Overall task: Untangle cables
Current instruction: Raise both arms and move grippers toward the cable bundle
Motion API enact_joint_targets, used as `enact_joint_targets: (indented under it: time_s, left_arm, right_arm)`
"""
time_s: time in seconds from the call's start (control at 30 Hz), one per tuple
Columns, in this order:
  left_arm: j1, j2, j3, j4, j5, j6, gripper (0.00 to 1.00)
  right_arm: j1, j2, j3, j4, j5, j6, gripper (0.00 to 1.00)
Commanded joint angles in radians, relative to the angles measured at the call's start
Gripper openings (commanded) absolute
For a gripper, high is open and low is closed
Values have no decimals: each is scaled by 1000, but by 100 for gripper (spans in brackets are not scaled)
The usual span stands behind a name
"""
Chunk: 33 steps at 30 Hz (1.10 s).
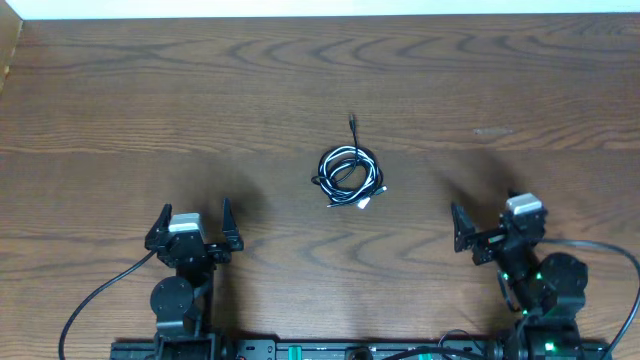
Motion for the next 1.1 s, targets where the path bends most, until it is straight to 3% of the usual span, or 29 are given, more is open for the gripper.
enact_joint_targets:
  time_s: [0.0, 0.3, 0.67, 1.07]
  left_arm:
    - [5, 11, 23, -32, -12, 6, 100]
    - [5, 155, 165, -91, -2, -9, 100]
    - [5, 560, 541, -262, 86, -9, 100]
    - [-34, 1062, 1103, -652, 103, -8, 100]
  right_arm:
    - [11, 85, 84, 2, -28, 13, 99]
    - [11, 281, 261, -2, -79, 13, 99]
    - [11, 525, 483, -32, -161, 14, 99]
    - [8, 812, 809, -290, -194, 13, 99]
